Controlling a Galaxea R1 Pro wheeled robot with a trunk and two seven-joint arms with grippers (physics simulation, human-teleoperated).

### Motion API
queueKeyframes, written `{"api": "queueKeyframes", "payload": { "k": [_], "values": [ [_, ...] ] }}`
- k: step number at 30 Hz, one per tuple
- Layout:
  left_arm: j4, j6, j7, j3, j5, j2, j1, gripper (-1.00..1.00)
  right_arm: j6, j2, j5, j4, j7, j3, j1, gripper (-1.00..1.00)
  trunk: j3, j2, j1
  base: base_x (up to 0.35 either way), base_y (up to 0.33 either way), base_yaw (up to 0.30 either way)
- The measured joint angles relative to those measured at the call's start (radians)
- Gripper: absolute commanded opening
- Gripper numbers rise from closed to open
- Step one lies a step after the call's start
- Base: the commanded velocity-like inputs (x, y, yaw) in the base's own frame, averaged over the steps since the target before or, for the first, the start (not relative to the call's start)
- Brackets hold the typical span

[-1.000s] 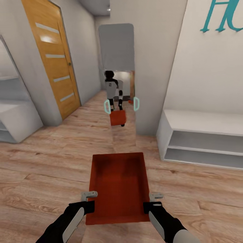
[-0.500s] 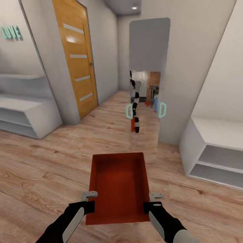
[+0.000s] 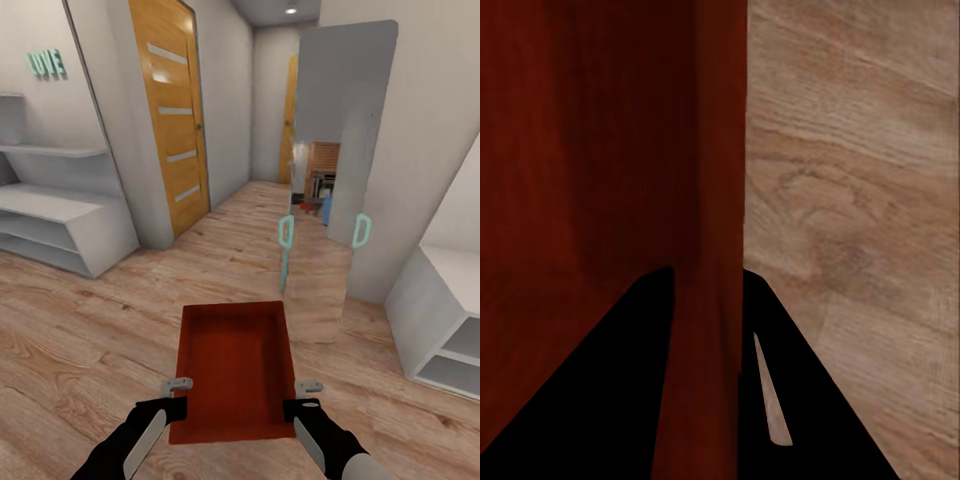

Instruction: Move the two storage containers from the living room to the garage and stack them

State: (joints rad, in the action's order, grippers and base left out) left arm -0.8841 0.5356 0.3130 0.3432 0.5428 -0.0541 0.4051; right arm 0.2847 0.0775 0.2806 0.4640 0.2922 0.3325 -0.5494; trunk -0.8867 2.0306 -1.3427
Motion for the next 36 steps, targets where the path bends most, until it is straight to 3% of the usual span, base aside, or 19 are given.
{"api": "queueKeyframes", "payload": {
  "k": [15,28,36],
  "values": [
    [0.000,-0.001,0.000,0.001,-0.001,0.000,0.000,-1.00,-0.001,0.000,0.001,0.000,0.000,0.001,0.000,-1.00,0.000,0.000,0.000,0.324,0.196,0.242],
    [0.000,0.000,0.000,0.001,-0.001,0.000,0.000,-1.00,0.000,0.000,0.000,0.000,-0.001,0.000,0.000,-1.00,0.000,0.000,0.000,0.324,0.197,0.006],
    [0.000,0.000,0.000,0.000,-0.001,0.000,0.000,-1.00,0.000,0.000,0.000,0.000,0.000,0.000,0.000,-1.00,0.001,0.000,0.000,0.324,0.197,-0.170]
  ]
}}
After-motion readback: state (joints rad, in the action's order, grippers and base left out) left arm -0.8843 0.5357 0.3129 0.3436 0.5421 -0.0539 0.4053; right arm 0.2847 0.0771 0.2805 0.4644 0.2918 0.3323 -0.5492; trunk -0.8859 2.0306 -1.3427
